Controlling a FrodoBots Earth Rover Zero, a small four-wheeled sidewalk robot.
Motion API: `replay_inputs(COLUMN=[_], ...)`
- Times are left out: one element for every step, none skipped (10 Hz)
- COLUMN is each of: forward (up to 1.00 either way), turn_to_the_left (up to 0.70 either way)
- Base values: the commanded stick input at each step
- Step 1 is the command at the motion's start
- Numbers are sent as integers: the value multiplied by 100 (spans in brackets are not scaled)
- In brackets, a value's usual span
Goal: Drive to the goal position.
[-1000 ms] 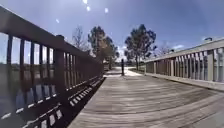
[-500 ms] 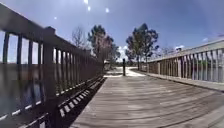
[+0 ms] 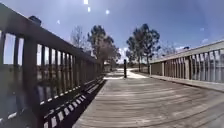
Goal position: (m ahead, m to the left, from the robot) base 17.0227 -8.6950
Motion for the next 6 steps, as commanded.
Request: replay_inputs(forward=[70,70,70,70,70,70], turn_to_the_left=[0,0,0,0,0,0])
